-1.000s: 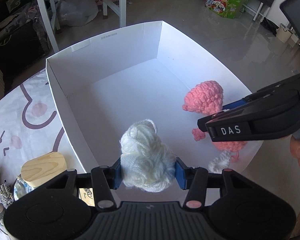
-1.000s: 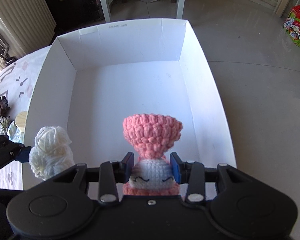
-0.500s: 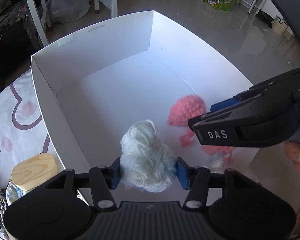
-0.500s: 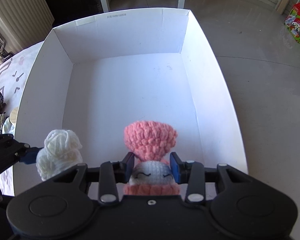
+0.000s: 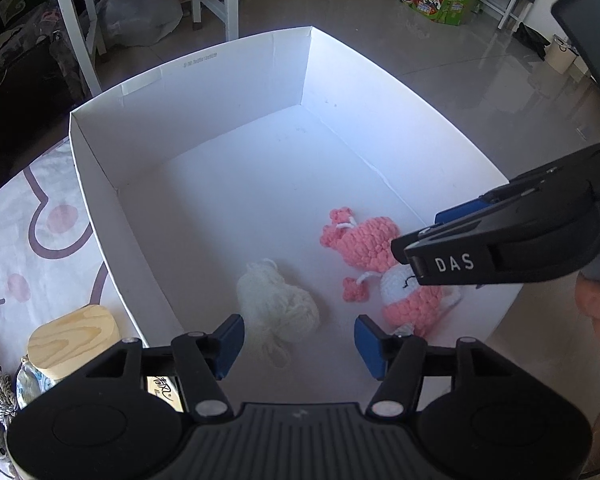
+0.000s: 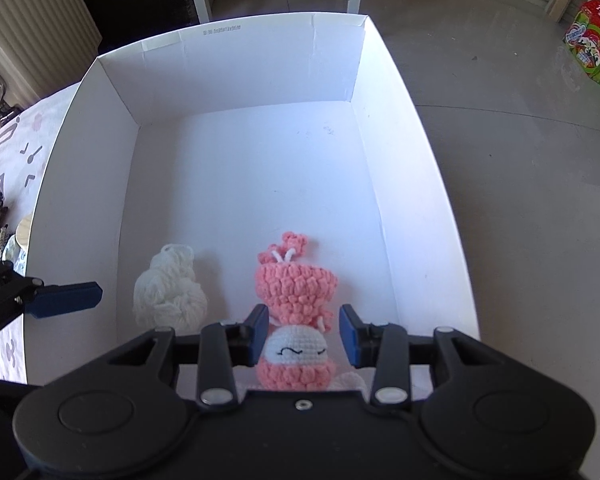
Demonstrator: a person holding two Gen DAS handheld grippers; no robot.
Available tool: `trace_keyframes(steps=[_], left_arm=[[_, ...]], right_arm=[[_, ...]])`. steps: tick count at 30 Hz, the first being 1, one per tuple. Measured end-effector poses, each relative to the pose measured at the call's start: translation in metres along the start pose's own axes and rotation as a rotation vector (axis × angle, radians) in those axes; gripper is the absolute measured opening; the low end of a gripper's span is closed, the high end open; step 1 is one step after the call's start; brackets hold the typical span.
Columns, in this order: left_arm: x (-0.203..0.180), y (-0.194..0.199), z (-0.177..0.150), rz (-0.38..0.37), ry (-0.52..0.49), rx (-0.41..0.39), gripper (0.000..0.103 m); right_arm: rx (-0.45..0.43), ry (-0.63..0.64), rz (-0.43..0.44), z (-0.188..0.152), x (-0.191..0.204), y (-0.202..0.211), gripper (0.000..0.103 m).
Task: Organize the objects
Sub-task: 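Open both tools to drop the bunny and yarn ball into the box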
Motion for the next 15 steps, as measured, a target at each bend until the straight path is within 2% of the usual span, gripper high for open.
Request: trace_keyframes(steps=[6,15], left_arm=[[0.004,0.007,-0.002,0.023,0.012,-0.007,0.062],[0.009,0.034,0.002,0.024,0.055,-0.058,0.063]], right_arm=[[-0.023,-0.007,0.009,0.001,-0.003,0.011,0.040],[-0.073,-0.016,0.015,-0.001,-0.011,0.041,0.040]])
Point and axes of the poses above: each gripper's, at about its wrist camera, not at the fingertips, and y roughly against the way its jaws point, x to its left, z to its top, the point moved 7 cm from there along -y, roughly the way its jaws point, and after that the axes turned 7 degrees about -z, right-handed, at the moved point
